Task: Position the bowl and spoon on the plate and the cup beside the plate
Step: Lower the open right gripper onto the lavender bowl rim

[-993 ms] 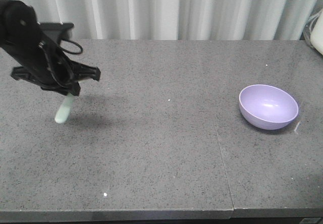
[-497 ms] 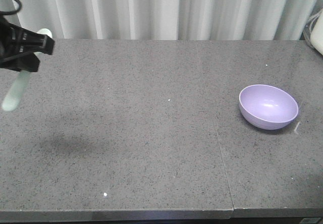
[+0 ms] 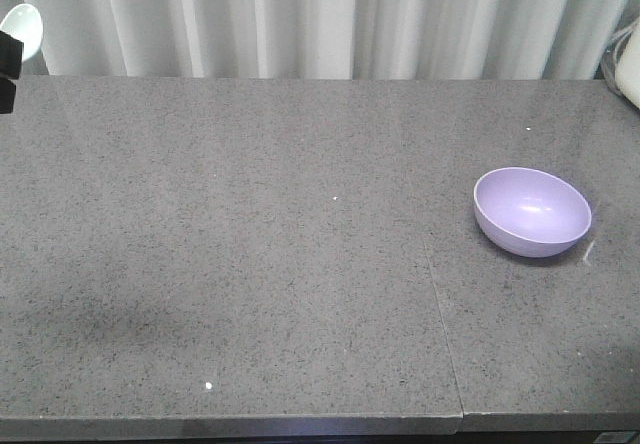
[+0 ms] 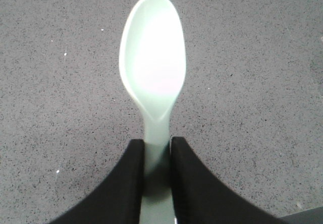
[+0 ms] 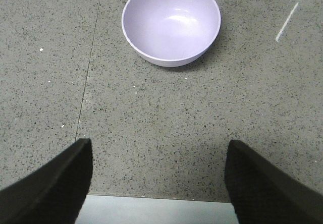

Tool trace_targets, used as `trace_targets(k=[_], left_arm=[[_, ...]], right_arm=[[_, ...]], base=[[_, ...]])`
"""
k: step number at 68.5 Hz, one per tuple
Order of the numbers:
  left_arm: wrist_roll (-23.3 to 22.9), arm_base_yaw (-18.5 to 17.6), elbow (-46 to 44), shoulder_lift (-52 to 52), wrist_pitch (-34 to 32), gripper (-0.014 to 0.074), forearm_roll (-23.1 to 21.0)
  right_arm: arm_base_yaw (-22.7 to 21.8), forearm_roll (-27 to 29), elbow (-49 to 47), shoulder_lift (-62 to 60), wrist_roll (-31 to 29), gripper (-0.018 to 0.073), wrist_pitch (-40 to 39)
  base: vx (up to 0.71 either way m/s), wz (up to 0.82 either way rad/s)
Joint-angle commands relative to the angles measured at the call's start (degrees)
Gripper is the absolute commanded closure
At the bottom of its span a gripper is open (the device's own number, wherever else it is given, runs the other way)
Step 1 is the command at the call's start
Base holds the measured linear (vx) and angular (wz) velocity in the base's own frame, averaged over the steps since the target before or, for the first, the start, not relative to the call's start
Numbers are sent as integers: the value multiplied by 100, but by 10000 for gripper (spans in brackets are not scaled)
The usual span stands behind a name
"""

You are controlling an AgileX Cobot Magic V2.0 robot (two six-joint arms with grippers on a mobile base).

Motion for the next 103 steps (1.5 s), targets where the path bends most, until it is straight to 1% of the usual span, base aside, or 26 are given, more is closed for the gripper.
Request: trace_targets(k=[1,10,23,30,41,53,75,103], left_arm=[[24,-28,-133,-128,-129,604,-39],[24,-28,-133,-121,-129,604,-39],[24,-28,-133,-121,-129,604,-39],[24,-28,-133,-121,-129,604,-39],[24,-28,-133,-121,-129,604,-39],[24,-28,-133,-121,-129,604,-39],[24,-28,-133,-121,-129,603,-39],[24,-28,-133,-121,-129,603,-39]], right_arm=[[-27,-70,-184,-17,147,21,-449],[-34,-309,-191,56,425,21,-834],[-34,-1088,-192,675,1002,21,-1076],[-34,-1357,-192,1126,1225,21,-1387],[-34,-1403,-415,1896,1307,21,-1746],[-34,-1430,-920,2818,1307,21,-2128],[-34,-1693,-1674,4084,1379,21,-2229],[-34,-1733,-1724,4665,1392,21,-2332]], base=[[0,0],[0,0],[0,0],[0,0],[0,0],[0,0],[0,0],[0,0]])
